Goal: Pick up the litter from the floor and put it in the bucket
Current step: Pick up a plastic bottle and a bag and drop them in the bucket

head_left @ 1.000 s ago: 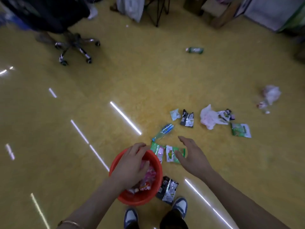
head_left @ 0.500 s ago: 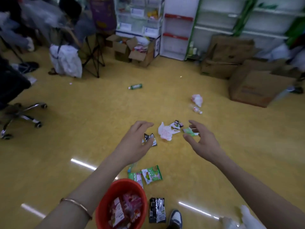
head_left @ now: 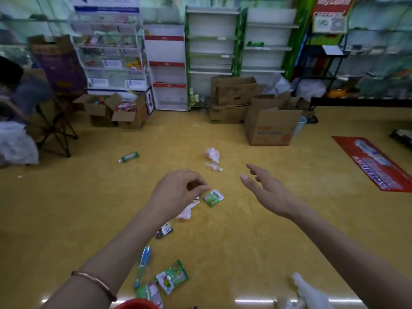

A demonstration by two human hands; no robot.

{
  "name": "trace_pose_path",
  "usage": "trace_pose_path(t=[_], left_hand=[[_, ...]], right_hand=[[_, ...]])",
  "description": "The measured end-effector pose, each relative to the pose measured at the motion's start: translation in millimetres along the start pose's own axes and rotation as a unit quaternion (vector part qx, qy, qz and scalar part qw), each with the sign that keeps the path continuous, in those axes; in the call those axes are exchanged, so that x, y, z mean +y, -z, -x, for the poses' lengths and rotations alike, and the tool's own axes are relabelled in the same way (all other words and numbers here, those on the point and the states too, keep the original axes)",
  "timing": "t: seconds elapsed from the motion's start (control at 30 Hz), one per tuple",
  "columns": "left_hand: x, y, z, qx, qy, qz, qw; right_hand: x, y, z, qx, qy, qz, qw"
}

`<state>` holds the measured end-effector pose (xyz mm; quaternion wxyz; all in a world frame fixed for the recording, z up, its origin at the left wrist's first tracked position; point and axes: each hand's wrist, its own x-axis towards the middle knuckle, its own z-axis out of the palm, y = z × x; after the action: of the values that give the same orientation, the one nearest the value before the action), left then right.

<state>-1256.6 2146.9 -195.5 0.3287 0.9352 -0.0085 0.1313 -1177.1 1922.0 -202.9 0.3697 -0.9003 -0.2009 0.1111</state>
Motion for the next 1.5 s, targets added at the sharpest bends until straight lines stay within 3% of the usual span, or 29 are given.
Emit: trace_pose_path(t=[0.13, 0.33, 0.6, 1.03, 1.5], left_hand=[[34, -37, -45, 0.005, -0.036, -0.011, 0.999], [69, -94, -106, -0.005, -0.023, 0.009, 1.000], [93, -155, -153, -0.007, -0.010, 0.006, 1.000], [89, -194, -264, -0.044, -0.011, 0.008, 0.999], [27, -175, -497, -0.008, -0.023, -0.001, 1.000]], right_hand=[[37, 58, -11, 0.034, -0.022, 0.042, 0.998], [114, 137, -31, 0.054, -0.064, 0.060, 0.995], [186, 178, -54, 0.051, -0.080, 0.061, 0.994], [212, 207, -140, 0.039, -0.057, 0.092, 0.993], [207, 263, -369, 0.081, -0.039, 0.109, 0.990]])
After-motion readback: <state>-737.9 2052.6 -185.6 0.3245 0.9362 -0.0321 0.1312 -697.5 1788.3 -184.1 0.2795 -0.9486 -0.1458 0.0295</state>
